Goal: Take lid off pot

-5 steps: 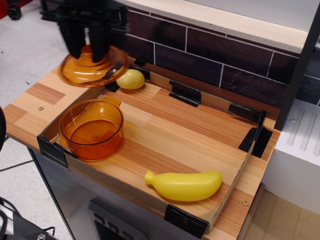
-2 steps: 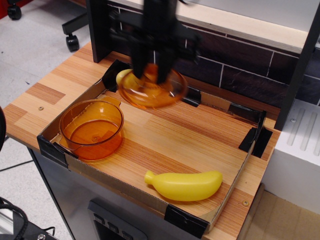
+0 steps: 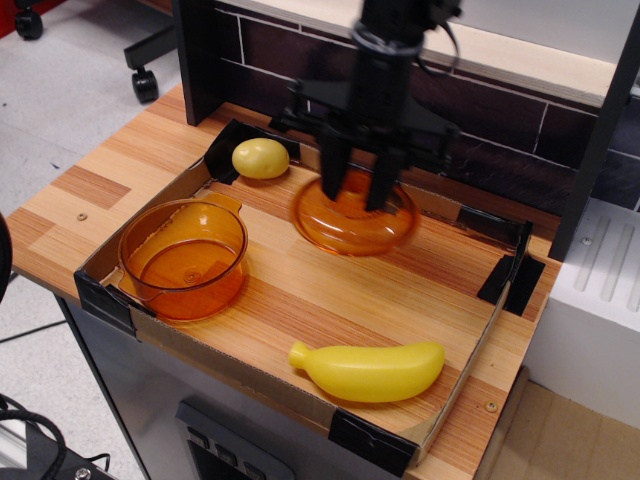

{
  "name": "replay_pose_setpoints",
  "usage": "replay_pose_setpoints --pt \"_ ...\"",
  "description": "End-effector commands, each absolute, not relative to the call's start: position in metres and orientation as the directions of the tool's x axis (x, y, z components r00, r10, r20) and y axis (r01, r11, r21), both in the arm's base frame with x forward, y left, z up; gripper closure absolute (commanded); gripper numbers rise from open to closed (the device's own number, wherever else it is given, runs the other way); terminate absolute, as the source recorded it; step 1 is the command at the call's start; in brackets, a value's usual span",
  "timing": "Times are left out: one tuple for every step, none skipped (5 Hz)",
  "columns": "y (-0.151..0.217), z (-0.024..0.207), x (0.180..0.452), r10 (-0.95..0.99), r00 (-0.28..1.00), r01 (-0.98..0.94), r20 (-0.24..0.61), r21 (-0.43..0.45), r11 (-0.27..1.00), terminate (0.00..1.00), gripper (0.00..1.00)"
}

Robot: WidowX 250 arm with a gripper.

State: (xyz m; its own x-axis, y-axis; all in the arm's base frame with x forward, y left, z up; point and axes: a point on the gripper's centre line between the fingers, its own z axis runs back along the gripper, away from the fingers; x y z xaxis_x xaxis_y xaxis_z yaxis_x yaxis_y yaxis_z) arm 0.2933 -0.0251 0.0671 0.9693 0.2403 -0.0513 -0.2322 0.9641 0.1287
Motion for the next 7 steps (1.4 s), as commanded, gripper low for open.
replay_pose_setpoints --pt "-0.051 0.052 0.308 0.217 0.976 -0.216 0.006 0.097 0.971 0.0 1.0" --pt "-0.061 0.046 0.307 0.247 0.968 -0.249 0.034 0.077 0.965 0.0 1.0" --pt "-0.07 0.042 0.307 0.232 0.972 -0.235 0.046 0.061 0.97 0.0 1.0" --pt "-0.069 0.041 0.31 0.234 0.971 -0.238 0.049 0.075 0.968 0.0 0.0" --pt "-0.063 0.044 0.311 0.22 0.975 -0.222 0.035 0.068 0.973 0.0 0.0" --pt "-0.059 0.049 0.308 0.2 0.979 -0.201 0.036 0.044 0.979 0.0 0.0" --pt "-0.059 0.049 0.308 0.2 0.979 -0.201 0.036 0.044 0.979 0.0 0.0"
